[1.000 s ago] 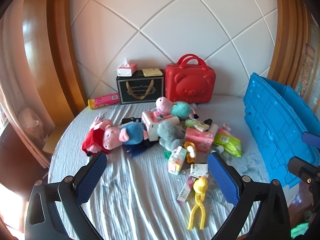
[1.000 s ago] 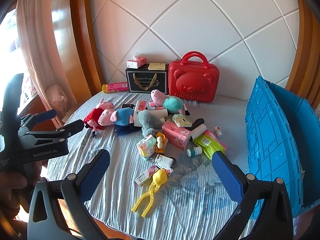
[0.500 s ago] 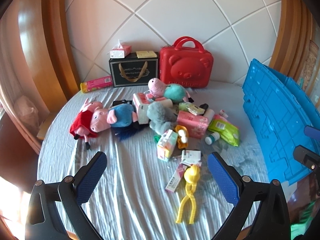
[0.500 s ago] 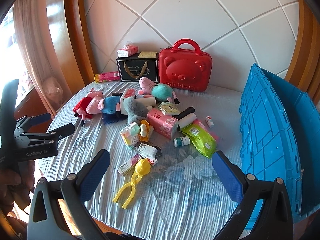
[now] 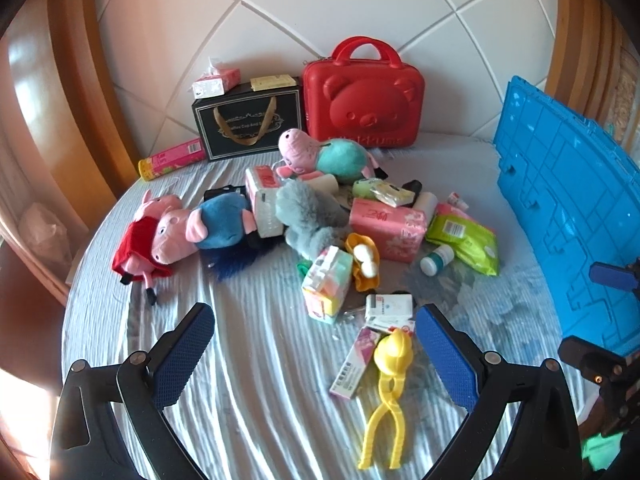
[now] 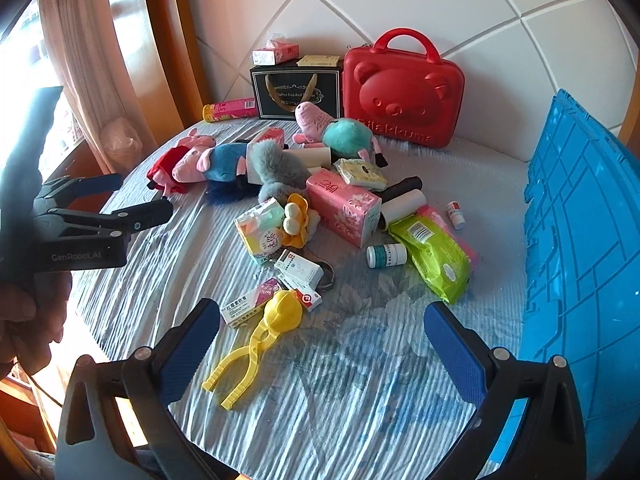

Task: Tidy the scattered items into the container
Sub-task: 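Move both tools toward the pile of scattered items on the bed, then grasp the white-and-mint tissue pack with the left gripper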

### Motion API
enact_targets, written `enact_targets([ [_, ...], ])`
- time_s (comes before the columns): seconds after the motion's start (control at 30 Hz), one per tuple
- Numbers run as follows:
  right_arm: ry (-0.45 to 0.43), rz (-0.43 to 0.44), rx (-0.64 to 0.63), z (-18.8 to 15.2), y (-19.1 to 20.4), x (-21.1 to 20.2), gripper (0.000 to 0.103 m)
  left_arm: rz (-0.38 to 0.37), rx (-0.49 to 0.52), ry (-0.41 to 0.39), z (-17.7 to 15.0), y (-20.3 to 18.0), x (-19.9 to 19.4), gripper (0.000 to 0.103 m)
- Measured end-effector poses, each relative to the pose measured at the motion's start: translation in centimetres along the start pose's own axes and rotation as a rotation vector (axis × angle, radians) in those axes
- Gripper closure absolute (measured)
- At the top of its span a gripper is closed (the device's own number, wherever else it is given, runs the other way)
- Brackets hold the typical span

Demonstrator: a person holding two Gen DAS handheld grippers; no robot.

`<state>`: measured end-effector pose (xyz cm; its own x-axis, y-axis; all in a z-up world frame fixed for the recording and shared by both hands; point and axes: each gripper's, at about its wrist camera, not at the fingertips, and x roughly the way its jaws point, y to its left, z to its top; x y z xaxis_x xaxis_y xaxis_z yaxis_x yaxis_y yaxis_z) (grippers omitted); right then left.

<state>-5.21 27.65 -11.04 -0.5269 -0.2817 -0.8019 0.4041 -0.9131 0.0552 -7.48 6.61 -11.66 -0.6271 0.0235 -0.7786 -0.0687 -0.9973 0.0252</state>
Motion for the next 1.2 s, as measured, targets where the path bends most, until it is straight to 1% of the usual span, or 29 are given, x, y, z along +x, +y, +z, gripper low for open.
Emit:
enact_targets([
  [0.2, 0.047, -0.04, 0.044, -0.8, 0.6, 4.1, 0.0, -0.07, 0.028, 0.049, -0.3, 1.1, 6.7, 0.001],
  [0.33, 0.076, -0.066, 0.078, -1.5, 0.8, 7.1, 0.0, -0.1, 0.068, 0.075, -0.4, 1.3, 10.8, 0.002],
  [0.47, 0.109, -0.076, 0.088, -2.1, 1.3, 9.9, 0.0, -0.123, 0.092, 0.091, -0.6, 1.5, 13.9, 0.005],
  [0.6, 0.122, -0.075, 0.108, -2.6, 2.0, 11.3, 0.0, -0.148, 0.11, 0.111, -1.1, 1.4, 16.2, 0.012],
  [0.73, 0.135, -0.072, 0.124, -3.2, 2.5, 12.2, 0.0, -0.18, 0.118, 0.134, -1.6, 1.2, 18.2, 0.012],
  [0.77, 0.141, -0.073, 0.123, -3.4, 2.6, 12.4, 0.0, -0.181, 0.12, 0.138, -1.8, 1.1, 18.6, 0.012],
  [0.83, 0.15, -0.075, 0.128, -3.6, 2.6, 12.9, 0.0, -0.18, 0.119, 0.143, -1.8, 1.2, 19.2, 0.019],
  [0.93, 0.154, -0.081, 0.135, -3.8, 2.5, 13.6, 0.0, -0.16, 0.112, 0.145, -1.8, 1.4, 19.8, 0.022],
  [1.0, 0.157, -0.083, 0.138, -3.8, 2.5, 14.0, 0.0, -0.162, 0.11, 0.139, -1.9, 1.4, 19.9, 0.022],
  [1.07, 0.161, -0.083, 0.139, -3.8, 2.5, 14.5, 0.0, -0.172, 0.114, 0.142, -1.9, 1.4, 20.1, 0.027],
  [1.1, 0.162, -0.083, 0.139, -3.7, 2.5, 14.7, 0.0, -0.183, 0.118, 0.138, -1.8, 1.3, 20.1, 0.04],
  [1.13, 0.162, -0.084, 0.138, -3.5, 2.5, 14.9, 0.0, -0.19, 0.124, 0.135, -1.8, 1.2, 20.1, 0.055],
  [1.2, 0.158, -0.086, 0.133, -3.2, 2.5, 15.3, 0.0, -0.185, 0.133, 0.133, -1.6, 1.0, 20.2, 0.058],
])
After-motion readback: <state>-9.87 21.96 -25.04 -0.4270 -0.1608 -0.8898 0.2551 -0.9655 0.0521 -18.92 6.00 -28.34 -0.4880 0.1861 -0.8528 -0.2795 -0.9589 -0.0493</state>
